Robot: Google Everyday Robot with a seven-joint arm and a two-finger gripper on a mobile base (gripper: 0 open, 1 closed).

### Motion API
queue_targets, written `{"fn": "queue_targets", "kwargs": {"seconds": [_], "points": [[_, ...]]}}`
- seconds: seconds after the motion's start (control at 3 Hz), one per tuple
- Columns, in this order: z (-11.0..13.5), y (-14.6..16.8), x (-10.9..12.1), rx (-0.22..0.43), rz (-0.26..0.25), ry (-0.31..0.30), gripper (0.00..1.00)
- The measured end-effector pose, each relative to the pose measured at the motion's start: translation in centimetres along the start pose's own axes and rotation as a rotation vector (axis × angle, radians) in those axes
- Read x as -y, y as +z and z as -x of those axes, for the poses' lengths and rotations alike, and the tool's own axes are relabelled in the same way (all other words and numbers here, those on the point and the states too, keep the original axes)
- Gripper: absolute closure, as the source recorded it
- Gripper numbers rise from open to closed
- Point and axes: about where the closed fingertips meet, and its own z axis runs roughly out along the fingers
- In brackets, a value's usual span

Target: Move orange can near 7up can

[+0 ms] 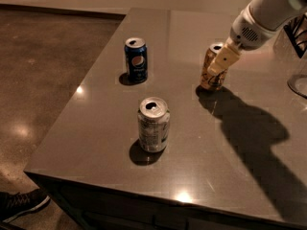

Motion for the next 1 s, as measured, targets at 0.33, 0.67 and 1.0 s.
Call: {"fn": "queue_targets", "kwargs": {"seconds": [0.33,0.67,1.0], "points": [[-0.5,-2.8,-3.4,0.013,0.044,-0.065,1.00],[-1.9,-5.1,-8.0,0.022,0.115,-0.142,1.00],[-3.8,-6.3,-12.1,0.018,0.187,-0.217,1.00]]}}
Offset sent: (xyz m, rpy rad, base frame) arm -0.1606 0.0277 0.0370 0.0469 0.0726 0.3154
